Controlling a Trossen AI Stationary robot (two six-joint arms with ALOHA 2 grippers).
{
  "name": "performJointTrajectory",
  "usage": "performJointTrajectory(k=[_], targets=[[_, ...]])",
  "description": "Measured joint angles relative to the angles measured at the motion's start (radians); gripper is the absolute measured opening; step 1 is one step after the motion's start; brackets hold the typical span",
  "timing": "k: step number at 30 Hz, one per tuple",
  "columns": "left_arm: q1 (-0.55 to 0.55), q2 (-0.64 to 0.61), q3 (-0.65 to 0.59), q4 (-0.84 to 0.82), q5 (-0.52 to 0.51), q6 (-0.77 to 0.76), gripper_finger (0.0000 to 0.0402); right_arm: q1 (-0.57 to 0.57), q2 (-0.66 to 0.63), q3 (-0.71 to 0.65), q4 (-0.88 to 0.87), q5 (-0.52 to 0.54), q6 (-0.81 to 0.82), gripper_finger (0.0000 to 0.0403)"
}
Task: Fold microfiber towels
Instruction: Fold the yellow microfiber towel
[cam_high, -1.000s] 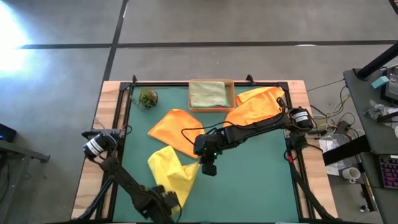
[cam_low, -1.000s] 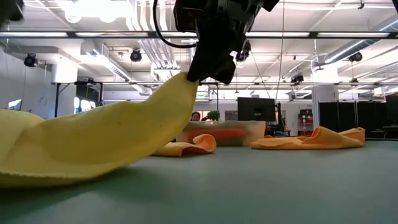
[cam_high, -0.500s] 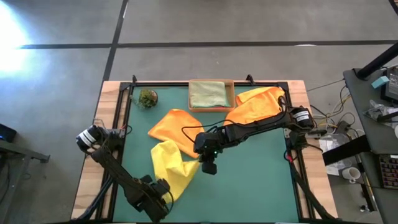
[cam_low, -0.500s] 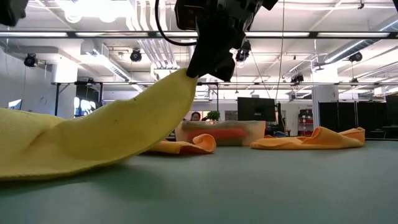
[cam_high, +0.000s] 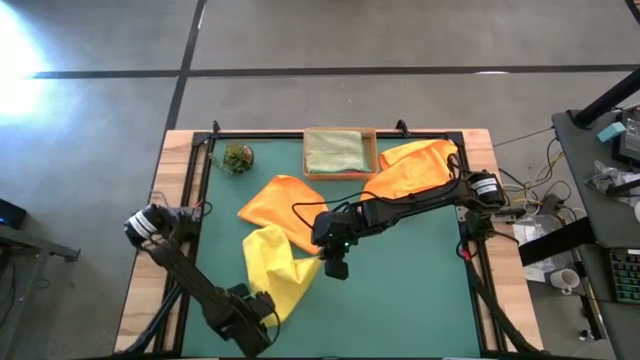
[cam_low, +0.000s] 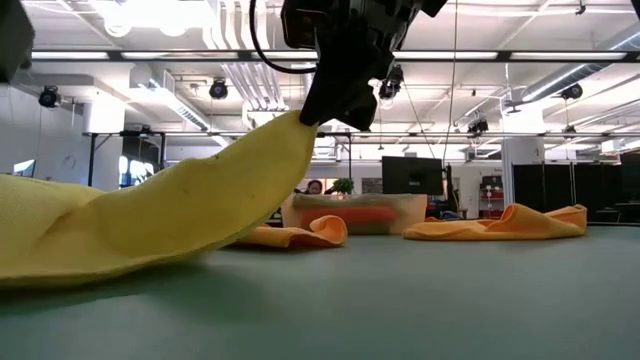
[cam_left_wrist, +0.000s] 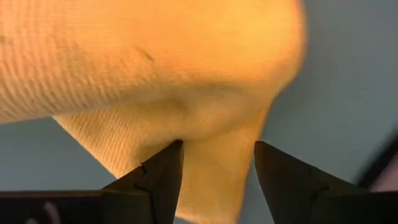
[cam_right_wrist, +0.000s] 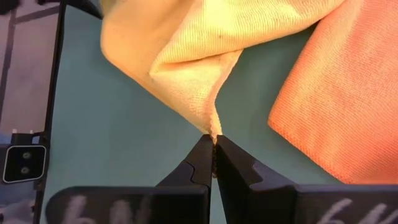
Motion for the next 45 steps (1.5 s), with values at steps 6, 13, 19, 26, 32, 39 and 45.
performJointTrajectory(k=[6, 13, 19, 26, 32, 39, 45], targets=[[0.000, 0.089, 0.002, -0.009, 0.006, 0.006, 0.0183, 0.000, 0.000, 0.000, -0.004, -0.002, -0.003, 0.0008], [0.010, 0.182, 0.009, -0.042, 0.026, -0.019, 0.0168, -0.004, 0.000, 0.000, -0.003, -0.004, -0.005, 0.0008], [0.012, 0.187, 0.009, -0.067, -0.049, -0.027, 0.0063, -0.005, 0.000, 0.000, -0.002, -0.004, 0.025, 0.0008], [0.022, 0.179, 0.041, -0.117, -0.054, 0.055, 0.0007, -0.005, -0.009, 0.000, 0.004, -0.004, 0.069, 0.0008], [0.025, 0.044, 0.054, -0.140, -0.070, 0.109, 0.0001, -0.007, -0.084, 0.000, 0.004, 0.001, 0.066, 0.0008], [0.030, -0.198, 0.057, -0.181, -0.154, 0.152, 0.0000, -0.007, -0.203, 0.000, -0.008, 0.051, 0.064, 0.0008], [0.041, -0.383, 0.063, -0.222, -0.250, 0.206, 0.0000, -0.009, -0.289, 0.000, -0.079, 0.128, 0.088, 0.0008]])
